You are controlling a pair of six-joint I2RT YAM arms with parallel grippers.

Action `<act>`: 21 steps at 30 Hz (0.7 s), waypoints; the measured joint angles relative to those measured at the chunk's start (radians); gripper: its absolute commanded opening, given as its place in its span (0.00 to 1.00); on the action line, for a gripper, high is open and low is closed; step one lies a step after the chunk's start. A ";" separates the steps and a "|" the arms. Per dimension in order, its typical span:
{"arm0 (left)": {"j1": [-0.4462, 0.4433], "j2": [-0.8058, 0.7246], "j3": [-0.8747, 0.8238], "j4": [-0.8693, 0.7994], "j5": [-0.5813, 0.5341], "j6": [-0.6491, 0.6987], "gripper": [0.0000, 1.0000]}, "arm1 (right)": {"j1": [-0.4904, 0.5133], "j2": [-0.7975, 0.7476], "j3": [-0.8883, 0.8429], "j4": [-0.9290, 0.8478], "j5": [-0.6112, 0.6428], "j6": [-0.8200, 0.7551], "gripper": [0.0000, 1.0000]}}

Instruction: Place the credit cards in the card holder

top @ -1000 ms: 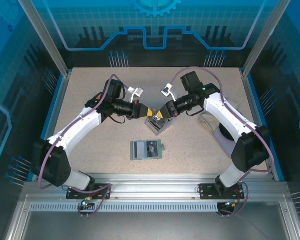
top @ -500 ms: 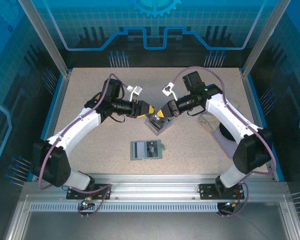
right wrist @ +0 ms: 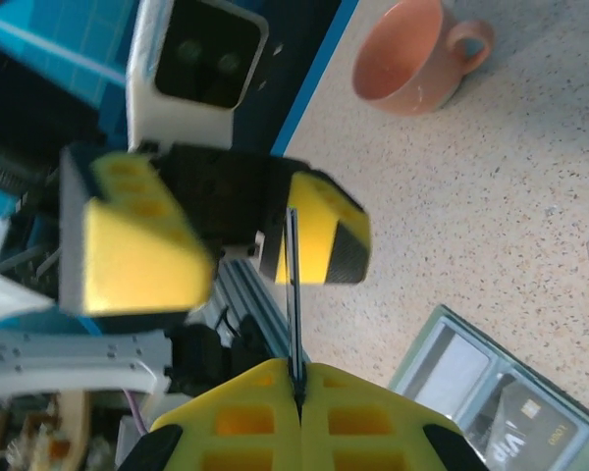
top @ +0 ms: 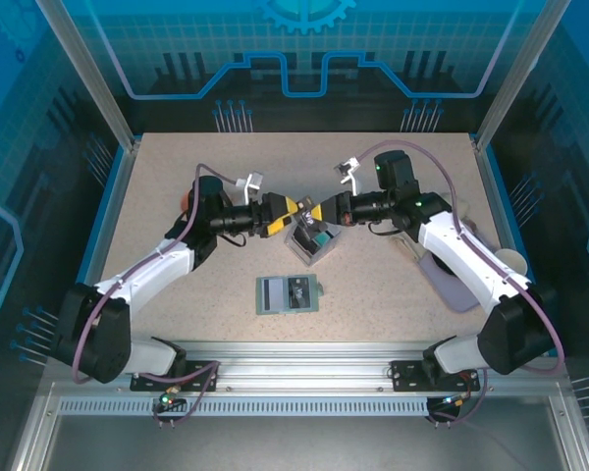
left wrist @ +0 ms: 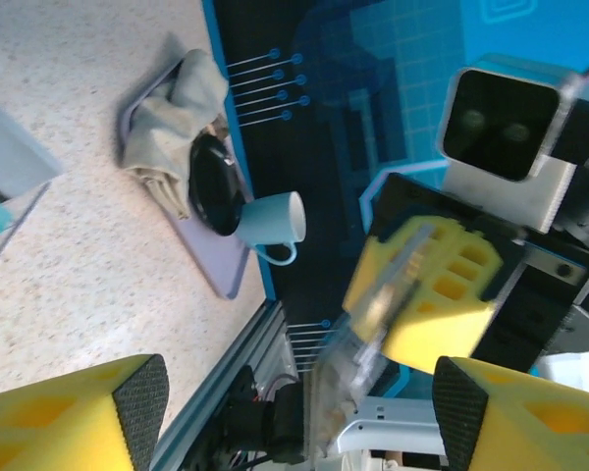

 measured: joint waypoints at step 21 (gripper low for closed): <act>-0.078 -0.014 -0.003 0.152 -0.111 -0.164 0.04 | 0.028 -0.001 -0.024 0.186 0.093 0.222 0.20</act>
